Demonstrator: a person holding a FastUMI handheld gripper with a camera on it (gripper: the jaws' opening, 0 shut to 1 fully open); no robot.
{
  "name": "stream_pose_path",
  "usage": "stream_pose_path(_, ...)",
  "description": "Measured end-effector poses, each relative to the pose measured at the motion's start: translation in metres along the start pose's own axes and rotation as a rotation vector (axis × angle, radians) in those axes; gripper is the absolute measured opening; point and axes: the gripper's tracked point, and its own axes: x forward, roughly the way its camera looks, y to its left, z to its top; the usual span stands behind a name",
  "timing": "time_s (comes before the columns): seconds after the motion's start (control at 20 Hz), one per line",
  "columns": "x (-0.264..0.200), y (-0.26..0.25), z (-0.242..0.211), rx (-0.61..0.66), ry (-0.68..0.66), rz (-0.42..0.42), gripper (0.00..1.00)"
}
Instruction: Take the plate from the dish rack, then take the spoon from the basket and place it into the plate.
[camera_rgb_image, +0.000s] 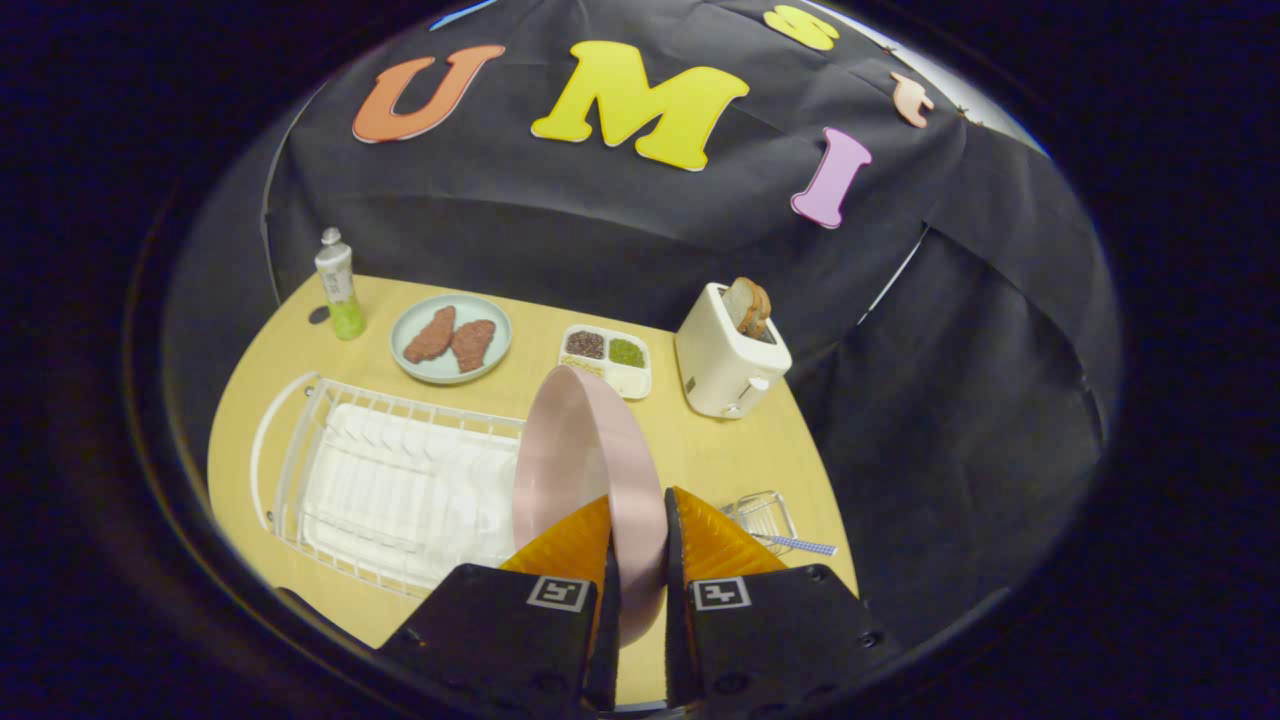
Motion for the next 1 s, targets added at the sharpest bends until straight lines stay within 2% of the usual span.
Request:
stream_pose_path(0.1,-0.013,0.003,-0.022,0.044,-0.038,0.101,0.24)
stream_pose_path(0.2,-0.025,-0.001,-0.049,0.045,-0.08,0.157,0.24)
stream_pose_path(0.4,-0.045,0.008,-0.114,0.06,-0.095,0.345,0.24)
stream_pose_path(0.75,-0.015,0.012,-0.215,0.084,0.005,0.45,0.24)
stream_pose_path(1.0,0.019,0.001,-0.24,0.174,0.065,0.489,0.24)
